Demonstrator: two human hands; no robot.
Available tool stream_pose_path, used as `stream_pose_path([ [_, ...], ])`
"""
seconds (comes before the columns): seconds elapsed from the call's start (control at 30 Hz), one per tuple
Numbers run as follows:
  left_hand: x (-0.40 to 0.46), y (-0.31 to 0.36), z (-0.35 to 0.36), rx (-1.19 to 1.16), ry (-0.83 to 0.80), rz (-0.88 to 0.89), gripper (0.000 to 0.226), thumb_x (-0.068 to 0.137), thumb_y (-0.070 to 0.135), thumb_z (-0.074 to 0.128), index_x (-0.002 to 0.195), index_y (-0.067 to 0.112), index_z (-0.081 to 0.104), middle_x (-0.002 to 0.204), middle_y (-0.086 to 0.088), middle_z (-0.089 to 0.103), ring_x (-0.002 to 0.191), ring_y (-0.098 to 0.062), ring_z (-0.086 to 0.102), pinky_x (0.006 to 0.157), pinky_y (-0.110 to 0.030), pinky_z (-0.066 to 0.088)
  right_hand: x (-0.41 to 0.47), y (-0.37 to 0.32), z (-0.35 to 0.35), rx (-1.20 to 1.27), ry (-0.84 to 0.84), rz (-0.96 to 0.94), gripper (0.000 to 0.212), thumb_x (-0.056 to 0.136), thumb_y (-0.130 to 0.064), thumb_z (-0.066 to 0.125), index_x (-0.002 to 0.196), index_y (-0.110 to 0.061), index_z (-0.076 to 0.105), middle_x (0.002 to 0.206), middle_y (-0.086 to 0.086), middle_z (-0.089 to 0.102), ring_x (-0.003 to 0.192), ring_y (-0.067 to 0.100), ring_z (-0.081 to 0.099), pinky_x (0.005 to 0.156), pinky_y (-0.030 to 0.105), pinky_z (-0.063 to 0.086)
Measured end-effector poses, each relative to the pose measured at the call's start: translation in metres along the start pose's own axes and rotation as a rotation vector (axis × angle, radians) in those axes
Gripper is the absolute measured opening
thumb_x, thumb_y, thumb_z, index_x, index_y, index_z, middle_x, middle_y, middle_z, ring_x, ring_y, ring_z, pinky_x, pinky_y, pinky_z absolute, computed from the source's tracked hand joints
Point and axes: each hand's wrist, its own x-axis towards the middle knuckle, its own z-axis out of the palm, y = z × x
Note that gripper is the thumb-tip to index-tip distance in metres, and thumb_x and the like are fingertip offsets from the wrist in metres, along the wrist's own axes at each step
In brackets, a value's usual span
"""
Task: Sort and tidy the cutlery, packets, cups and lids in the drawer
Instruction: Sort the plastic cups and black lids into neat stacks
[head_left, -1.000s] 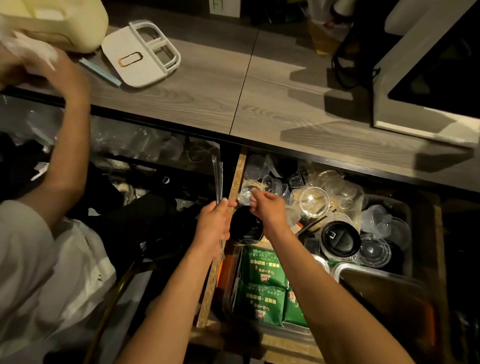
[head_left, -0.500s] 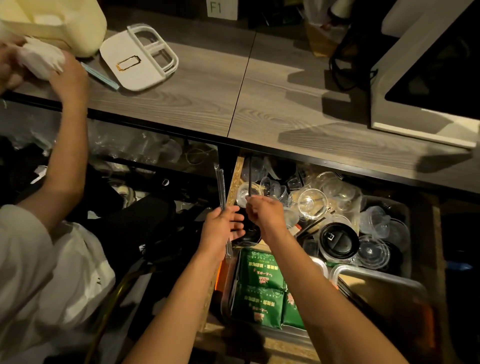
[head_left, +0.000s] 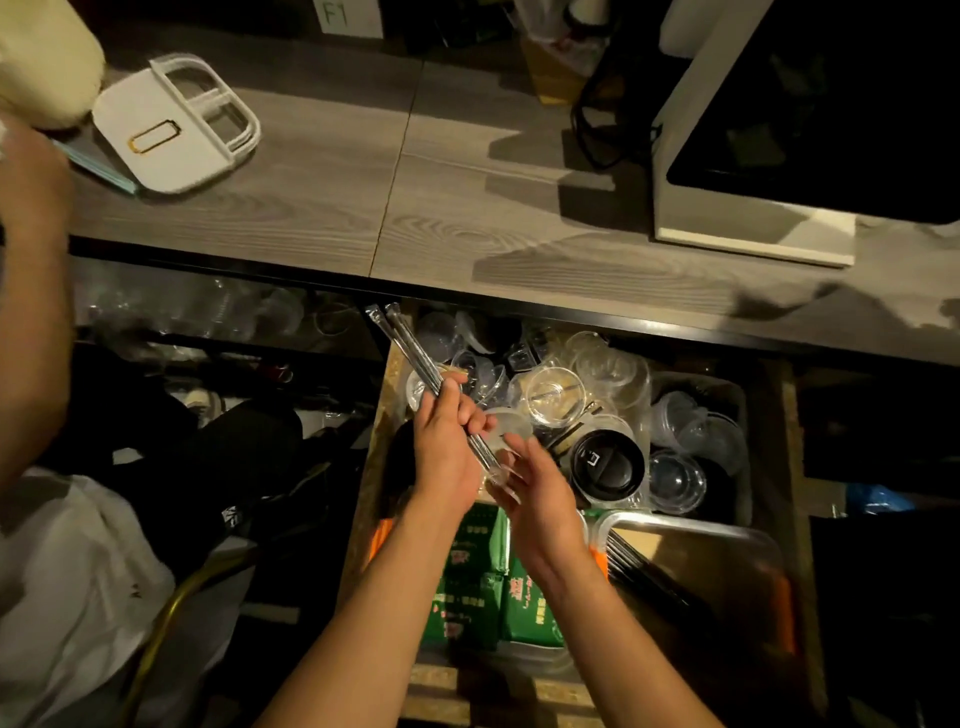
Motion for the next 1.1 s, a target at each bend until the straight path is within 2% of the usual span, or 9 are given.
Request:
stream_pose_path([
  [0.1, -0.016, -0.018, 0.011, 0.092, 0.001, -0.012, 0.024, 0.105, 0.025, 0.046, 0.089, 0.011, 0.057, 0.054, 0.005, 0.032, 0.047, -0.010, 0.031, 0.048, -0.026, 0.035, 0.003, -0.015, 0.002, 0.302, 0.000, 0.117, 0.039, 0.104, -0.043, 0.036, 0.108, -0.011, 0.059, 0.081, 0.005, 0.057, 0.081, 0.017, 0.056, 0.078, 0.033, 0.044],
  [0.2, -0.025, -0.032, 0.017, 0.119, -0.020, -0.077, 0.028, 0.106, 0.028, 0.043, 0.087, 0.011, 0.055, 0.052, 0.006, 0.033, 0.043, -0.008, 0.031, 0.041, -0.022, 0.030, 0.011, -0.024, -0.004, 0.332, 0.029, 0.167, 0.044, 0.103, -0.048, 0.035, 0.114, -0.011, 0.058, 0.069, 0.004, 0.052, 0.071, 0.018, 0.054, 0.077, 0.034, 0.045],
  [0.4, -0.008, -0.037, 0.005, 0.345, -0.055, -0.213, 0.028, 0.105, 0.028, 0.046, 0.082, 0.013, 0.056, 0.049, 0.008, 0.034, 0.036, -0.005, 0.025, 0.032, -0.019, 0.019, 0.039, -0.053, -0.053, -0.240, 0.215, -0.244, 0.025, 0.101, -0.027, 0.047, 0.086, -0.018, 0.064, 0.084, 0.000, 0.066, 0.082, 0.014, 0.060, 0.078, 0.030, 0.047],
  [0.47, -0.003, -0.044, -0.002, 0.498, -0.092, -0.247, 0.028, 0.104, 0.028, 0.049, 0.085, 0.011, 0.061, 0.048, 0.007, 0.033, 0.036, -0.006, 0.027, 0.033, -0.020, 0.021, 0.057, -0.068, -0.075, -0.510, 0.310, -0.377, 0.019, 0.100, -0.018, 0.051, 0.101, -0.016, 0.070, 0.099, -0.001, 0.069, 0.095, 0.014, 0.062, 0.086, 0.028, 0.047],
  [0.57, 0.000, -0.056, 0.000, 0.588, -0.113, -0.217, 0.032, 0.105, 0.025, 0.046, 0.095, 0.005, 0.069, 0.053, 0.000, 0.047, 0.043, -0.011, 0.045, 0.040, -0.023, 0.039, 0.080, -0.088, -0.095, -0.865, 0.322, -0.397, 0.024, 0.101, -0.017, 0.049, 0.098, -0.009, 0.071, 0.085, 0.003, 0.064, 0.080, 0.014, 0.056, 0.075, 0.025, 0.040],
  [0.67, 0.006, -0.069, 0.010, 0.529, -0.108, -0.241, 0.031, 0.106, 0.024, 0.044, 0.106, 0.005, 0.069, 0.097, -0.015, 0.071, 0.080, -0.019, 0.069, 0.063, -0.025, 0.057, 0.103, -0.100, -0.099, -1.119, 0.214, -0.316, 0.027, 0.103, -0.023, 0.045, 0.094, -0.014, 0.069, 0.088, 0.006, 0.064, 0.081, 0.020, 0.056, 0.069, 0.025, 0.034],
  [0.77, 0.019, -0.081, 0.016, 0.525, -0.058, -0.252, 0.028, 0.105, 0.027, 0.046, 0.112, 0.010, 0.068, 0.128, -0.017, 0.060, 0.106, -0.026, 0.064, 0.082, -0.029, 0.055, 0.115, -0.103, -0.100, -1.164, 0.078, -0.298, 0.034, 0.105, -0.026, 0.042, 0.113, -0.006, 0.069, 0.105, 0.011, 0.068, 0.099, 0.024, 0.061, 0.072, 0.023, 0.035],
  [0.9, 0.027, -0.085, 0.023, 0.516, -0.055, -0.253, 0.032, 0.106, 0.029, 0.046, 0.128, 0.015, 0.063, 0.135, -0.010, 0.052, 0.114, -0.024, 0.060, 0.085, -0.027, 0.053, 0.125, -0.104, -0.097, -1.145, -0.028, -0.216, 0.040, 0.106, -0.029, 0.039, 0.131, -0.005, 0.059, 0.131, 0.016, 0.061, 0.125, 0.029, 0.052, 0.096, 0.029, 0.037],
  [1.1, 0.037, -0.083, 0.030, 0.437, 0.002, -0.175, 0.035, 0.105, 0.028, 0.047, 0.132, 0.008, 0.058, 0.141, -0.013, 0.054, 0.115, -0.023, 0.062, 0.101, -0.035, 0.050, 0.154, -0.101, -0.095, -1.109, -0.132, -0.098, 0.034, 0.103, -0.023, 0.046, 0.117, 0.000, 0.067, 0.108, 0.011, 0.067, 0.102, 0.024, 0.061, 0.093, 0.034, 0.045],
])
